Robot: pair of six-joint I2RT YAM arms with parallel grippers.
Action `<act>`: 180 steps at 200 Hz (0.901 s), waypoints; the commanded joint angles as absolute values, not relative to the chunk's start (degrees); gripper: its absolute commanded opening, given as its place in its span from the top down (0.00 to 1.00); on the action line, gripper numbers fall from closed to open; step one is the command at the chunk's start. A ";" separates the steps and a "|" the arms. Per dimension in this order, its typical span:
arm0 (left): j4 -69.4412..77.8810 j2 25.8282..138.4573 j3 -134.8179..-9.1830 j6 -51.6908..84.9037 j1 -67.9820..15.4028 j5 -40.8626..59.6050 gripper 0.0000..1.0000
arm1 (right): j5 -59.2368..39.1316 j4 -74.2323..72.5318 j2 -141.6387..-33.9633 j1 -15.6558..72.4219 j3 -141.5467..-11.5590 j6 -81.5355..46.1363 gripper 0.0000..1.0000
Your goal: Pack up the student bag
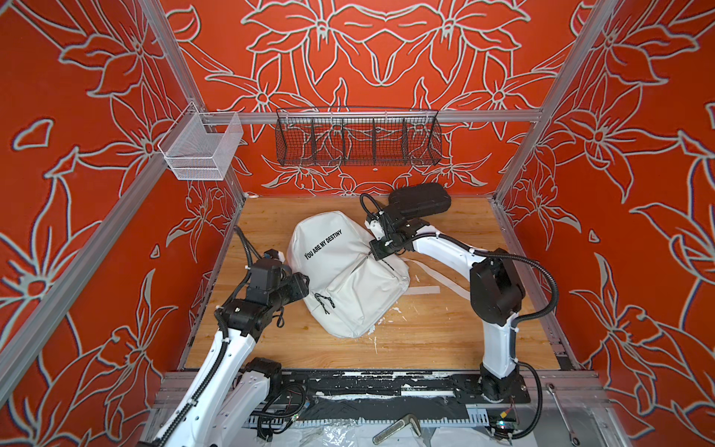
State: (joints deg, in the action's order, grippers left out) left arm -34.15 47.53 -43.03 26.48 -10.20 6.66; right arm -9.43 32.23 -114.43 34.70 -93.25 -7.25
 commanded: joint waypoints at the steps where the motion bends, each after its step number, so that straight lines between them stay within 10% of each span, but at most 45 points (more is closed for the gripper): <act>1: -32.12 55.43 -48.56 16.41 -12.66 10.24 0.40 | -8.60 33.01 -114.48 34.57 -94.79 -6.19 0.86; 67: -31.04 79.84 -64.72 6.02 -14.44 14.59 0.33 | -3.16 23.16 -105.56 33.83 -85.04 -10.73 0.51; 180: -37.12 114.36 -98.58 14.82 -0.27 18.03 0.16 | -2.47 33.67 -122.02 29.71 -107.46 -7.88 0.42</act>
